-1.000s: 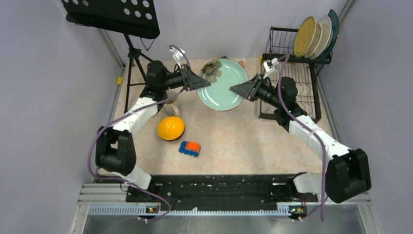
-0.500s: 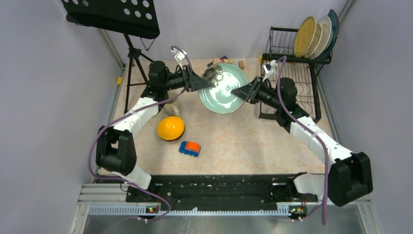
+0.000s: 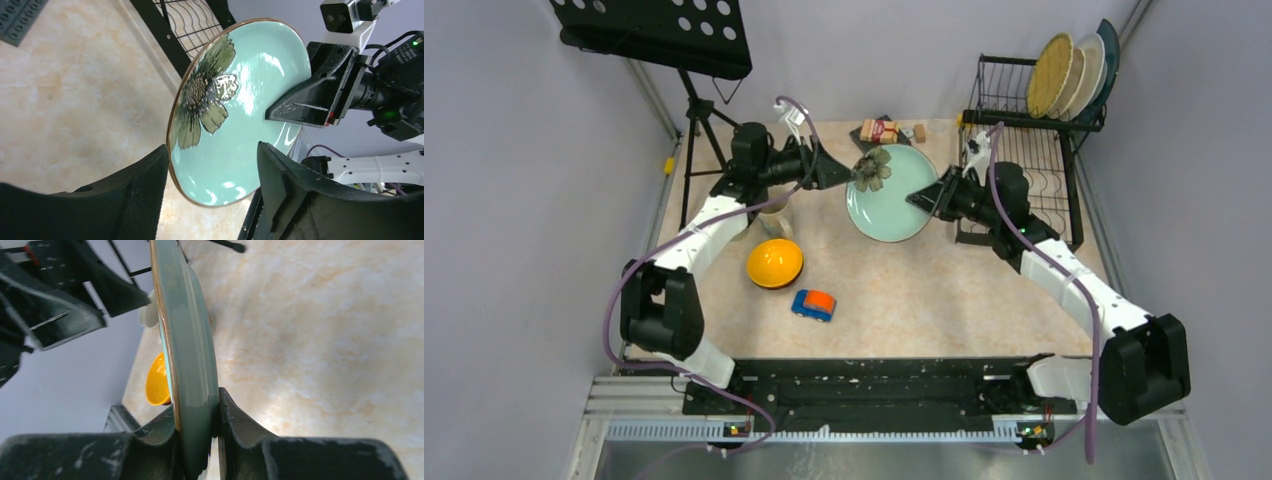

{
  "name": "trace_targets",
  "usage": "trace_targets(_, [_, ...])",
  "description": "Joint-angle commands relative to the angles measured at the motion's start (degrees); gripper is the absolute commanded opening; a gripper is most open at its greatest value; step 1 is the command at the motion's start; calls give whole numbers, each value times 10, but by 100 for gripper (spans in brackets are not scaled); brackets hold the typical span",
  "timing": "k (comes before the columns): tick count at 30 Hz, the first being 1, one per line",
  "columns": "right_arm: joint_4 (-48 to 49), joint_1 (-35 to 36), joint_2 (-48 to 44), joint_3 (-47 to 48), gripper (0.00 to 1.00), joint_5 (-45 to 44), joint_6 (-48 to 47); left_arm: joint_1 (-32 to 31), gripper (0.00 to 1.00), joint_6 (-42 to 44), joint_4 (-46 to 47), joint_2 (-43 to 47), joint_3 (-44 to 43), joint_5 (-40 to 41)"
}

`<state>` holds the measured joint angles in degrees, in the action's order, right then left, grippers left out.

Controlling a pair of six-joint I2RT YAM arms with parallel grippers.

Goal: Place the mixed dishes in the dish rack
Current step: Insert the plate into the dish rack.

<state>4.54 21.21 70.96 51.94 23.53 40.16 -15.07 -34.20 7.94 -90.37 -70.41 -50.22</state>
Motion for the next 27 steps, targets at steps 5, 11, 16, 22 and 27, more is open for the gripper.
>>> trace_targets(5, [-31,0,-62,72,0,-130,-57,-5,83,115,-114,26,-59,44])
trace_targets(11, [-69,-1,-73,106,0,-177,-114,-6,84,155,-171,27,-81,64])
trace_targets(16, [-75,-1,-91,130,0,-233,-163,-8,85,153,-166,29,-71,62])
trace_targets(22, [-79,-2,-91,182,0,-295,-219,-12,88,150,-161,33,-68,58])
trace_targets(27, [-73,-2,-87,223,0,-351,-271,-14,97,138,-96,74,-17,90])
